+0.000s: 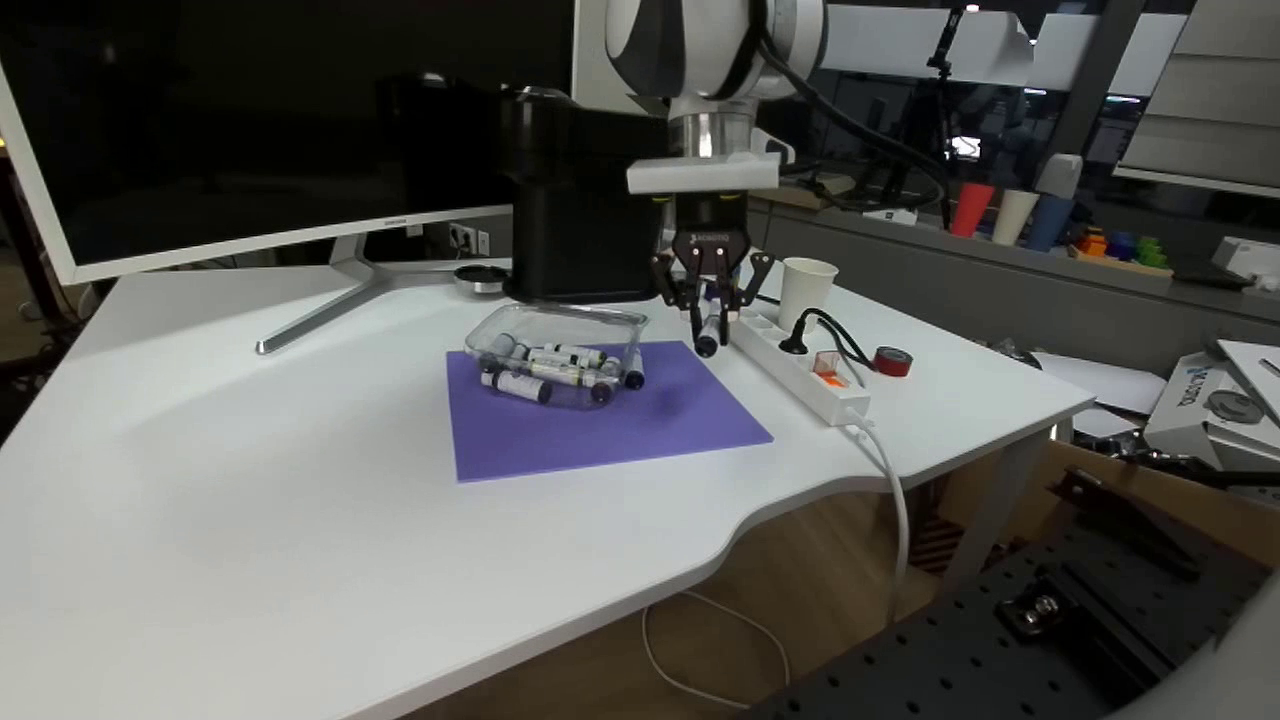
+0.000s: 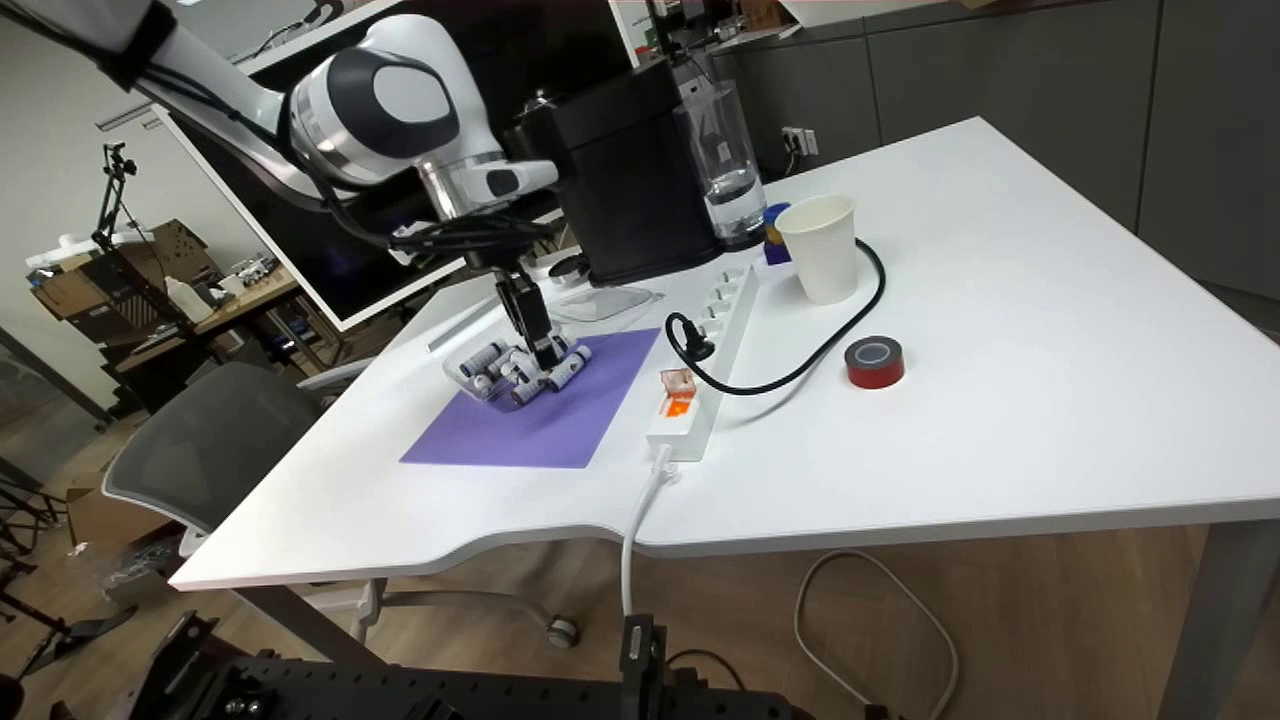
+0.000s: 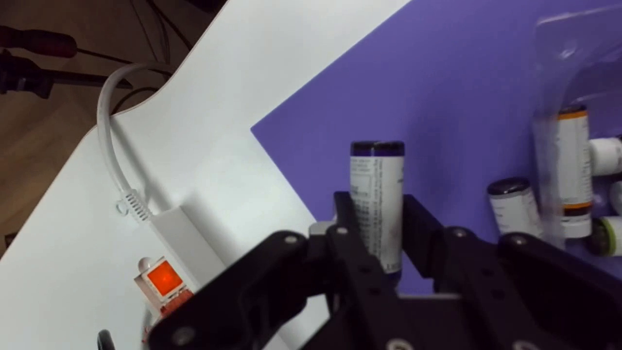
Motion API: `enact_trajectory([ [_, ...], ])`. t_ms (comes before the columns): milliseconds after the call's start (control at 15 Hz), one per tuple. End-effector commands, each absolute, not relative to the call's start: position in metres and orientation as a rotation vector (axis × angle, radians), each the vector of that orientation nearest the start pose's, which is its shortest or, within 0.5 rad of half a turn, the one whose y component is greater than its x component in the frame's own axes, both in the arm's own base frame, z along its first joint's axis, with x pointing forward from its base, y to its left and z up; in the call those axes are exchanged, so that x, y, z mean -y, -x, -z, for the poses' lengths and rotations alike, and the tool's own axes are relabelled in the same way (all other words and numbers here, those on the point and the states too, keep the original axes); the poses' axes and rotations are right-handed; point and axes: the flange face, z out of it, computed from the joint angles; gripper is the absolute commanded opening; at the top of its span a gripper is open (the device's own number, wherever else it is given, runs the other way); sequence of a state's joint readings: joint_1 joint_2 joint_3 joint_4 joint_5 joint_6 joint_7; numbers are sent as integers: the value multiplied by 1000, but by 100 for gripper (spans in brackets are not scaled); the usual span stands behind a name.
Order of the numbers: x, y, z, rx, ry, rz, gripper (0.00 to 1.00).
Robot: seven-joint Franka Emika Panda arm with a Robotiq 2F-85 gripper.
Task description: Pick up on object from the bowl and put it on the table
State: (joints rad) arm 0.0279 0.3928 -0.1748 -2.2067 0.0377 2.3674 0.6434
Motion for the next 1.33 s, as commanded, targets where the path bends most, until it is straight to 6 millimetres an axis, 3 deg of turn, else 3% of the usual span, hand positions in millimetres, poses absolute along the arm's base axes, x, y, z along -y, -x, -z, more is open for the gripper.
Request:
enact_trajectory([
  [0, 108, -512, -167, -1382, 2880, -281, 7],
  [200, 120, -516, -150, -1422, 2845, -234, 7],
  [533, 120, -520, -132, -1424, 2817, -223, 7],
  [600, 120, -521, -130, -1415, 2813, -233, 44],
  [667, 119, -521, -129, -1410, 2810, -237, 54],
  [1133, 106, -523, -146, -1377, 2827, -208, 99],
  [1267, 98, -521, -159, -1407, 2796, -199, 100],
])
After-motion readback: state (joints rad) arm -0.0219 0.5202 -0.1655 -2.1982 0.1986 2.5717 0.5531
